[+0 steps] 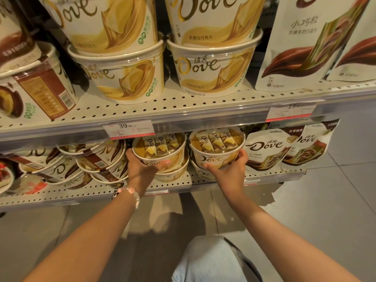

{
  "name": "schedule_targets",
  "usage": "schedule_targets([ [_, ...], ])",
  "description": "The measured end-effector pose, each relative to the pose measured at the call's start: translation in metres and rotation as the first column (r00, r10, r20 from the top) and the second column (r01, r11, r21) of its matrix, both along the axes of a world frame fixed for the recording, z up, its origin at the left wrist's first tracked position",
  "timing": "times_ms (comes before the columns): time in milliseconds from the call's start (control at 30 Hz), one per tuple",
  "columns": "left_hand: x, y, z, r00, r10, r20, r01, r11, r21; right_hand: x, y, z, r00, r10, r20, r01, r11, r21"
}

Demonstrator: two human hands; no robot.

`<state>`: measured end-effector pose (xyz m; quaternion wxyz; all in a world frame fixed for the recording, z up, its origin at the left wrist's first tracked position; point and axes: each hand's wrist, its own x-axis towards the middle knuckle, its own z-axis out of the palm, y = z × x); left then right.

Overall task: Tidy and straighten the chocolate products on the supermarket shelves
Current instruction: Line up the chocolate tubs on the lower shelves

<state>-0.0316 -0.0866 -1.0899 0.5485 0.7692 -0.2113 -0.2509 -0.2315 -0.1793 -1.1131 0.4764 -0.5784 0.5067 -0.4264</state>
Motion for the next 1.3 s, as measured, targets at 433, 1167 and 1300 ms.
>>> schedule_targets([
  [433, -0.006, -0.009, -0.014, 0.972, -0.036, -0.232, -0.013, 0.978, -0.209, -0.001, -0.003, 0.003, 0.989, -0.013, -0.147, -0.003, 0.994, -0.106],
  [1167, 0.009, -0.003, -0.013, 0.963, -0.261, -0.073, 0.246, 0.955, -0.164, 0.006, -0.005, -0.002, 0.991, -0.074, -0.108, 0.059, 0.989, -0.138],
  [1300, 0.01, -0.003, -0.015, 0.966, -0.254, -0.039, 0.244, 0.955, -0.171, 0.009, 0.002, -0.008, 0.993, -0.095, -0.07, 0.083, 0.984, -0.158],
])
